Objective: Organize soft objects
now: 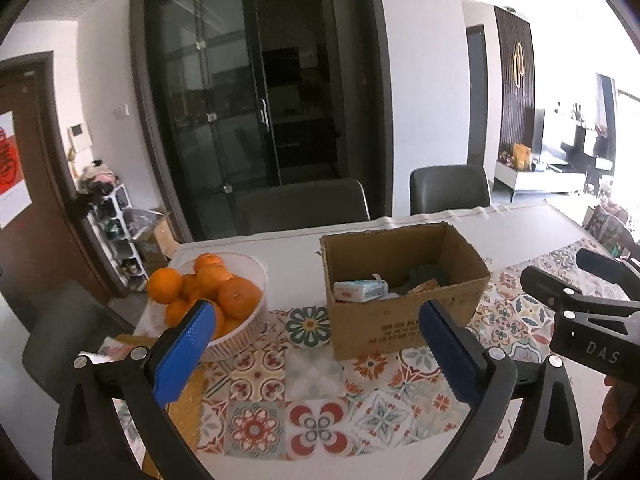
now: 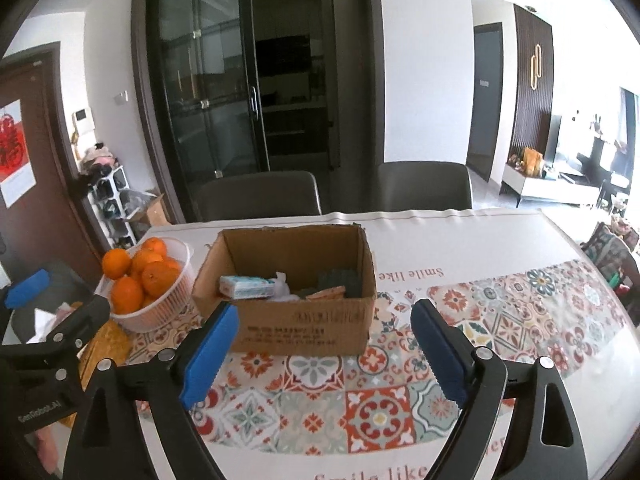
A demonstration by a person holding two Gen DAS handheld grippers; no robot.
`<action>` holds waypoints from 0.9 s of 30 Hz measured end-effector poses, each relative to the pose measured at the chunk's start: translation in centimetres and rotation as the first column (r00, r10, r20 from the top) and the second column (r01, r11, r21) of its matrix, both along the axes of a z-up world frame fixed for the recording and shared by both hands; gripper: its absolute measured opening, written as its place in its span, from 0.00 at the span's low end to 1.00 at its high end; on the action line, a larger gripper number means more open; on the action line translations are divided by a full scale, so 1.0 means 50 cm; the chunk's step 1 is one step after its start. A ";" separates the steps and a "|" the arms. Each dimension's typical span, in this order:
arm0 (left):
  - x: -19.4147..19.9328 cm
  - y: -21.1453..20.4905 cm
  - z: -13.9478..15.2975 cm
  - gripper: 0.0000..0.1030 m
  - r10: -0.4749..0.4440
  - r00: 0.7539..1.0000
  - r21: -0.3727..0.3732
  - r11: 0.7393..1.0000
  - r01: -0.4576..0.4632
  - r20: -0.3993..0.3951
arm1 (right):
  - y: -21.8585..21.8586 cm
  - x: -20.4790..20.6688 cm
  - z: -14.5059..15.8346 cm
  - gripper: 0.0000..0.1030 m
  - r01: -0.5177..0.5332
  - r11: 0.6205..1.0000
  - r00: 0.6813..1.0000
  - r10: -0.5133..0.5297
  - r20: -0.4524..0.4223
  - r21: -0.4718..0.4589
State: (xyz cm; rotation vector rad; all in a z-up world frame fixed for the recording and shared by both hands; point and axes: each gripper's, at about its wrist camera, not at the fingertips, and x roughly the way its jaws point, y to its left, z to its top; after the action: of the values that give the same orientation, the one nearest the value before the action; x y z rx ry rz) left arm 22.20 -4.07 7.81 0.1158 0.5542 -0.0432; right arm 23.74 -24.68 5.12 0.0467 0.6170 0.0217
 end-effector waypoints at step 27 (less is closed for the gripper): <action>-0.284 0.004 -0.081 1.00 0.016 0.999 -0.044 0.999 -0.014 0.038 | 0.007 -0.301 -0.066 0.87 0.013 0.999 0.998 -0.011 0.056 -0.040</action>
State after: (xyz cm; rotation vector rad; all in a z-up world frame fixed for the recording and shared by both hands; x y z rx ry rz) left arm 7.98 -3.87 3.77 0.0702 0.5151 -0.0383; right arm 8.69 -24.31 1.83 0.0106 0.5616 -0.0010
